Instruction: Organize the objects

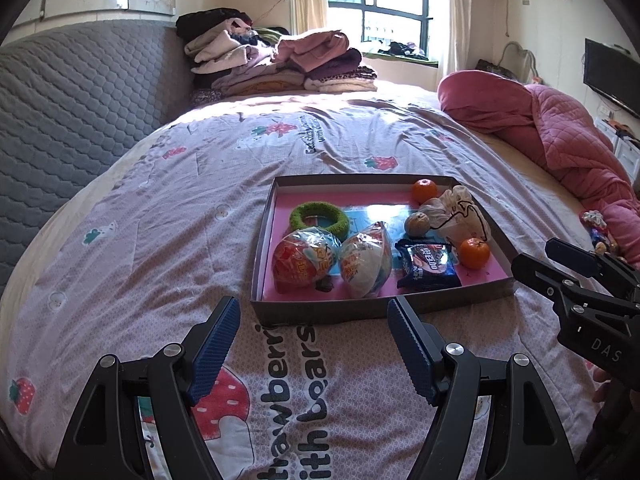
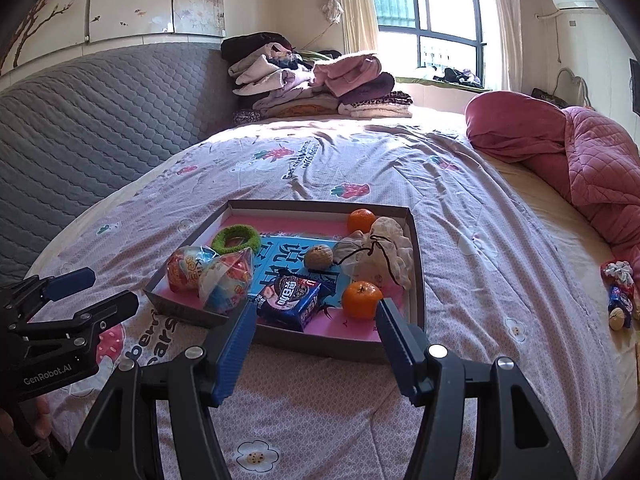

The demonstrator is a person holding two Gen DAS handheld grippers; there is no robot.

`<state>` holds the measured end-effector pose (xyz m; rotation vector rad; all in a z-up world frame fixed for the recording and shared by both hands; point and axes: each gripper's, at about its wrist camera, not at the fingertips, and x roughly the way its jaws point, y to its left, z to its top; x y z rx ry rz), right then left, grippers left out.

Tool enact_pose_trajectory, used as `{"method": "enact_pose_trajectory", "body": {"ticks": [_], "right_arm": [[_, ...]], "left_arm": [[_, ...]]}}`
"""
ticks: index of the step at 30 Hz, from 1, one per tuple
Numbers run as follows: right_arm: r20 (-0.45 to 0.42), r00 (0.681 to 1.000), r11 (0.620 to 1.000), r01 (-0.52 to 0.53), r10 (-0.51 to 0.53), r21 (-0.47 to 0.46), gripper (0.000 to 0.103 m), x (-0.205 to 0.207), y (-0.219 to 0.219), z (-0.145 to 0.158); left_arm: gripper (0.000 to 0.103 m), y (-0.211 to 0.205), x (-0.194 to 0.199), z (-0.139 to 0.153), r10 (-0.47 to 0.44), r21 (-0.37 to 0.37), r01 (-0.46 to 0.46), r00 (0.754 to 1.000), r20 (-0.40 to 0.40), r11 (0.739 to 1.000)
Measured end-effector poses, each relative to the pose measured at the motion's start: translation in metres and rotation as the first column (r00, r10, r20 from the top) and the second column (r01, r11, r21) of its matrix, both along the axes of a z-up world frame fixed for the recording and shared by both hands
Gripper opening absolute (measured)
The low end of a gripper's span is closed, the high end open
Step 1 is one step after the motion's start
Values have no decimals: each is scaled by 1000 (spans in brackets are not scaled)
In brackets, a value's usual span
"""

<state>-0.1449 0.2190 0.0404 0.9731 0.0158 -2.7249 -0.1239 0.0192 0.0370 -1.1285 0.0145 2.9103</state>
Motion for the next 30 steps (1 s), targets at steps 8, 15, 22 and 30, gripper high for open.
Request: {"method": "enact_pose_trajectory", "body": {"ticks": [8, 15, 22, 30], "right_arm": [[7, 1000, 1000, 7, -7, 5, 62, 3, 0, -8], [43, 999, 1000, 15, -15, 7, 62, 2, 2, -23], [91, 995, 999, 33, -35, 26, 62, 1, 6, -44], [99, 995, 1000, 26, -27, 13, 62, 10, 2, -54]], "left_arm": [[77, 3, 3, -12, -6, 1, 6, 999, 40, 1000], [77, 3, 5, -24, -9, -1, 9, 996, 86, 1000], [77, 1, 5, -40, -12, 5, 11, 989, 145, 1000], [77, 0, 8, -59, -4, 12, 2, 986, 167, 1000]]}}
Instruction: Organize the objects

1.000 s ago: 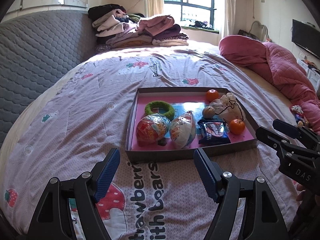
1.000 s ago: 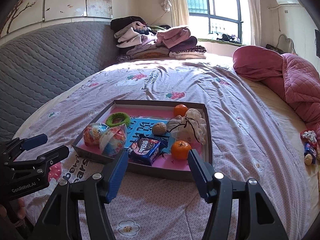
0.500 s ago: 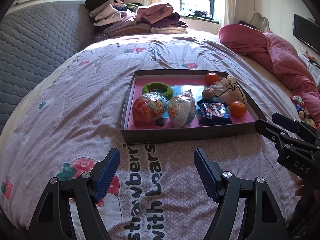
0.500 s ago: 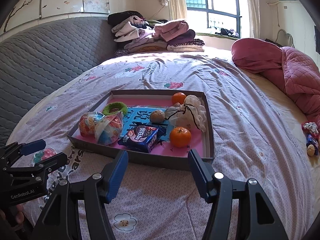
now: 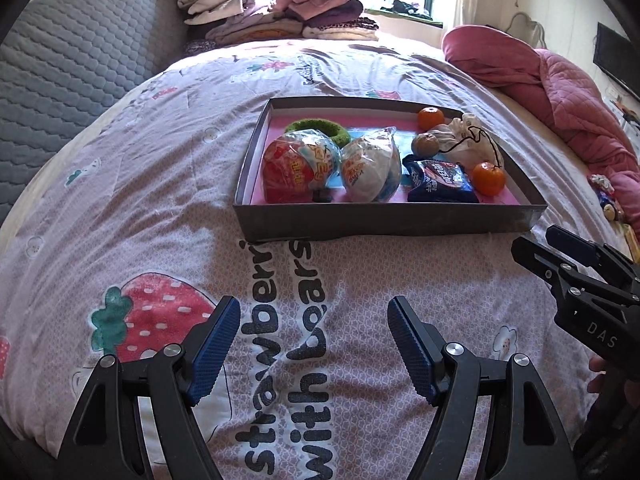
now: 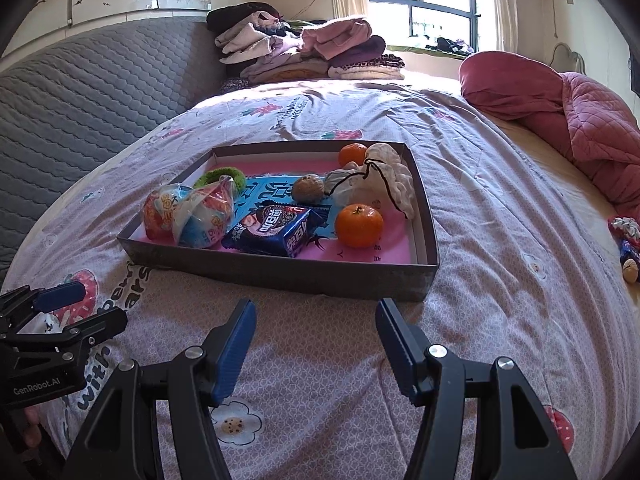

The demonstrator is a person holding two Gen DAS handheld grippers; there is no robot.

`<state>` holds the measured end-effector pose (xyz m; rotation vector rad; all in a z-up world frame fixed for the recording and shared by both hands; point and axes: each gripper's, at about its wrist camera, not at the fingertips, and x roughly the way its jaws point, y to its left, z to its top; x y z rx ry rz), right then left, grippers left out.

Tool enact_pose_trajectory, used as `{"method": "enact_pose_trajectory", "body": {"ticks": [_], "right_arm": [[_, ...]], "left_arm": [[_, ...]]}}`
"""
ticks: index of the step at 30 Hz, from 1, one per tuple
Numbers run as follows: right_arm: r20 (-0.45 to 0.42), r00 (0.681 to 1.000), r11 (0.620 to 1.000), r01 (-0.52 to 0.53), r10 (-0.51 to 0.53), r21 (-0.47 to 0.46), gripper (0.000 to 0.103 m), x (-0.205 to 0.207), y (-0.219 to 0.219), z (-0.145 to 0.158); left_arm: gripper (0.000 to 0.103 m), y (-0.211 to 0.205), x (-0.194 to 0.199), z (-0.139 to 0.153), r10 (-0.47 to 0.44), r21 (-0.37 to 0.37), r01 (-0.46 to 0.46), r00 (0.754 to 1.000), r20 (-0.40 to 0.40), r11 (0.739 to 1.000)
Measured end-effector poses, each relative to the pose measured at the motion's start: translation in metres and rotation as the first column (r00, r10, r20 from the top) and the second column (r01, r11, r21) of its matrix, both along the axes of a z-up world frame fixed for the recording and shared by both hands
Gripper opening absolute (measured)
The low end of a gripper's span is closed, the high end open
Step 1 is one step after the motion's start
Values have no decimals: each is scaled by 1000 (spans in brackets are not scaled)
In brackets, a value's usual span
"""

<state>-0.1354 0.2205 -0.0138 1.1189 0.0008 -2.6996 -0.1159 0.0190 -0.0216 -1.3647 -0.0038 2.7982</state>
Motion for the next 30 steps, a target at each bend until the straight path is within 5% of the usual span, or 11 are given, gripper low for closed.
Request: {"method": "enact_pose_trajectory", "body": {"ticks": [18, 30], "right_arm": [[-148, 989, 1000, -6, 9, 21, 62, 21, -8, 16], [-163, 987, 1000, 5, -3, 18, 62, 25, -7, 14]], "left_arm": [[77, -10, 8, 6, 33, 6, -33, 987, -159, 999], [77, -11, 14, 11, 36, 9, -34, 979, -203, 999]]}}
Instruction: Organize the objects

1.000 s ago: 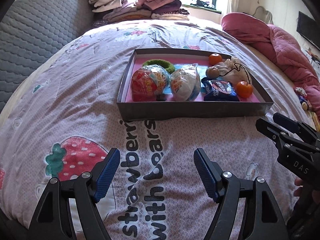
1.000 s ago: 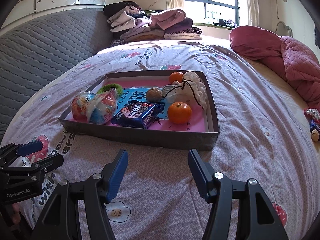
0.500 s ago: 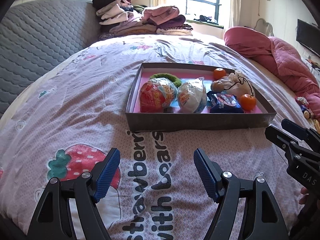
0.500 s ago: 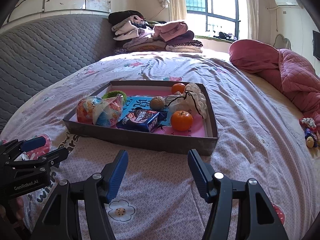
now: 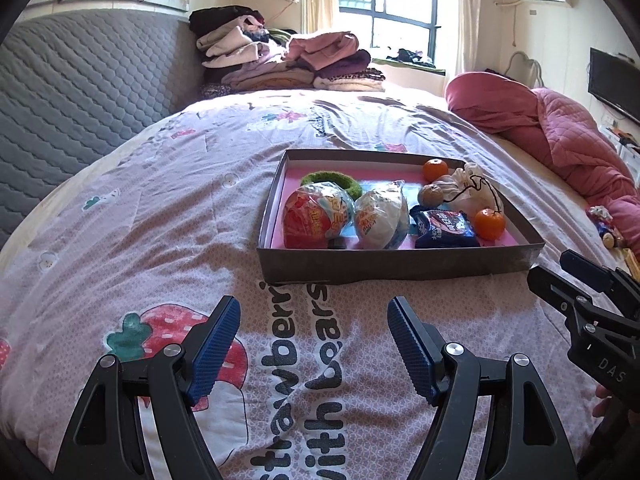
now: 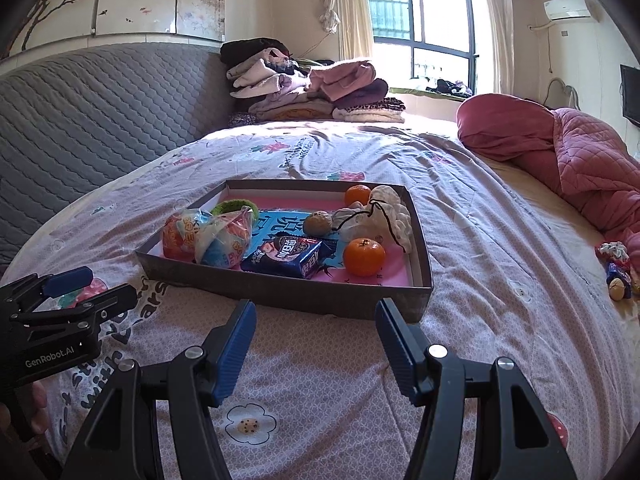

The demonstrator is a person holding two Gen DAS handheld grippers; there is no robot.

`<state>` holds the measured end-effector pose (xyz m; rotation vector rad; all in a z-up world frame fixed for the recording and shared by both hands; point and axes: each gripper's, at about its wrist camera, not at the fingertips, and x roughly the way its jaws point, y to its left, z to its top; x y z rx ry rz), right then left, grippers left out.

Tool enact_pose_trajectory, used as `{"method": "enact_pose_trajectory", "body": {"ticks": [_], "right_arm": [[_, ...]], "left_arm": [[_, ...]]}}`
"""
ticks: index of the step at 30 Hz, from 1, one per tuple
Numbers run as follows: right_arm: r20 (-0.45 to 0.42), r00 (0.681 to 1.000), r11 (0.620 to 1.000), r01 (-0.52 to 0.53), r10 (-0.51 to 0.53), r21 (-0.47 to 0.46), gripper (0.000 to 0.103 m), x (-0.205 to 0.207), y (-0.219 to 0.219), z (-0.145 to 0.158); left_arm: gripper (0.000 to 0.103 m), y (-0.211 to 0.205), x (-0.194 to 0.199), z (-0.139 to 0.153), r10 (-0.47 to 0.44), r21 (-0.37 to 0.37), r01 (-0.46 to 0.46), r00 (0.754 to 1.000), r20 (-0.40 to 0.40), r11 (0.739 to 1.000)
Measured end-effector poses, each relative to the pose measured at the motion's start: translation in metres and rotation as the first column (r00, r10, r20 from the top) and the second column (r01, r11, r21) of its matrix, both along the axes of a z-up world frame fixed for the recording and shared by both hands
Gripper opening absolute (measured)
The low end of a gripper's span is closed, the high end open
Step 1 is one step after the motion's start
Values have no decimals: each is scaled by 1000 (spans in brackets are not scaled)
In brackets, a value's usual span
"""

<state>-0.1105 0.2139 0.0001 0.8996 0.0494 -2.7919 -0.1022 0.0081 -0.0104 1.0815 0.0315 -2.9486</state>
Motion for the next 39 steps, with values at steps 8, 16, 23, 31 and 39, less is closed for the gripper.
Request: {"method": "enact_pose_trajectory", "body": {"ticks": [8, 16, 23, 31, 39], "right_arm": [[22, 999, 1000, 25, -25, 2, 62, 1, 6, -8], [39, 998, 999, 46, -46, 2, 62, 3, 11, -16], [56, 996, 998, 62, -63, 7, 62, 0, 14, -22], [68, 995, 998, 70, -70, 2, 62, -2, 17, -25], [78, 995, 998, 69, -69, 5, 62, -3, 17, -27]], "left_arm": [[77, 2, 7, 0, -21, -5, 21, 1000, -16, 1000], [77, 4, 8, -5, -27, -11, 27, 1000, -5, 1000], [77, 2, 2, -14, -17, -25, 18, 1000, 16, 1000], [77, -1, -2, -21, -12, -13, 12, 999, 35, 1000], [77, 3, -4, -22, -39, -18, 40, 999, 36, 999]]}}
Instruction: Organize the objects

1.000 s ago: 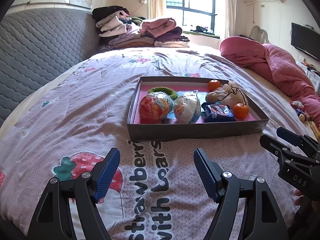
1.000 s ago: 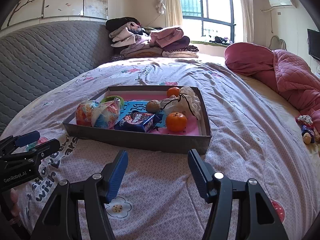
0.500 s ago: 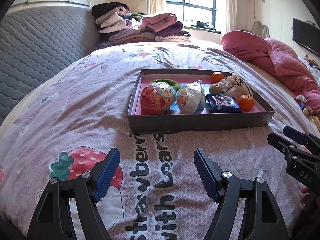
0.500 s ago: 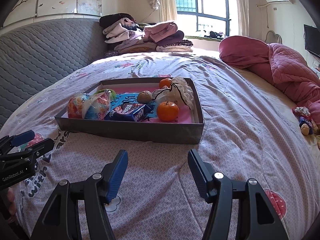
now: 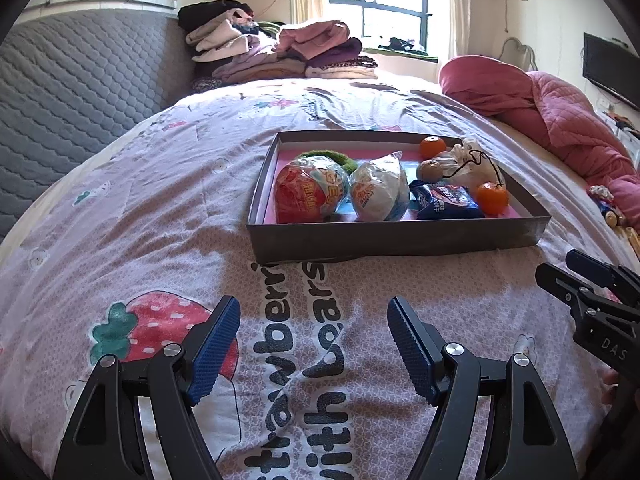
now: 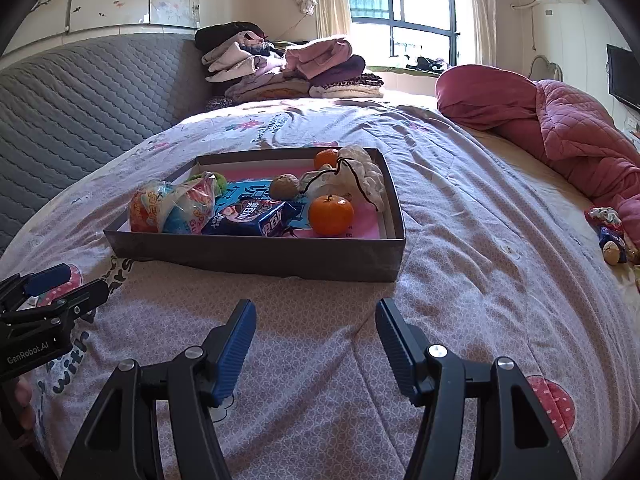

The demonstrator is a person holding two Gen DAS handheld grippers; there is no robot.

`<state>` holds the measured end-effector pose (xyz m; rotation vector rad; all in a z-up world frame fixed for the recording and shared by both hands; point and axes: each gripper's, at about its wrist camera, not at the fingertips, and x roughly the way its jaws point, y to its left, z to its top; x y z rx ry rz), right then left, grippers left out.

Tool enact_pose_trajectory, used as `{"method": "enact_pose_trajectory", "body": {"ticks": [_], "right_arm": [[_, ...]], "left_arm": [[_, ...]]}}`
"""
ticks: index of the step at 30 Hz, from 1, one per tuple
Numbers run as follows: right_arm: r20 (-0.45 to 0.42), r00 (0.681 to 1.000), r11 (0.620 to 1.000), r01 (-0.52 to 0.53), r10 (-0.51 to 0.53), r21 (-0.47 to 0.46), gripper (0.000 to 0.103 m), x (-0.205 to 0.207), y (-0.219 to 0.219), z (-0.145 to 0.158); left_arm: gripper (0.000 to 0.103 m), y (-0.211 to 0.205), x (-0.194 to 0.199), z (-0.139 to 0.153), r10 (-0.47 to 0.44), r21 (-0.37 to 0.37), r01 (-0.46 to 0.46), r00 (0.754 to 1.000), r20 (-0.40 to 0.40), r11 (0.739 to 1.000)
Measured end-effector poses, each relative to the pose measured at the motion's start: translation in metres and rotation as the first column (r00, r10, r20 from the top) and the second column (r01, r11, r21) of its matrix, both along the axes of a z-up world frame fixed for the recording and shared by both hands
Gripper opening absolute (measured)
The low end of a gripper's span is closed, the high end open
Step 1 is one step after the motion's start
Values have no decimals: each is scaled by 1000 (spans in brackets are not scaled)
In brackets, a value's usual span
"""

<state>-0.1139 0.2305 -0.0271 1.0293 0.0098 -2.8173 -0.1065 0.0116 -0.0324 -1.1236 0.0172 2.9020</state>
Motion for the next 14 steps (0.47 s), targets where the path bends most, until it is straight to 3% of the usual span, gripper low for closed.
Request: {"method": "enact_pose_trajectory", "body": {"ticks": [14], "right_arm": [[10, 1000, 1000, 3, -4, 10, 62, -1, 0, -2]], "left_arm": [[77, 1, 2, 2, 15, -17, -15, 1000, -12, 1000]]}}
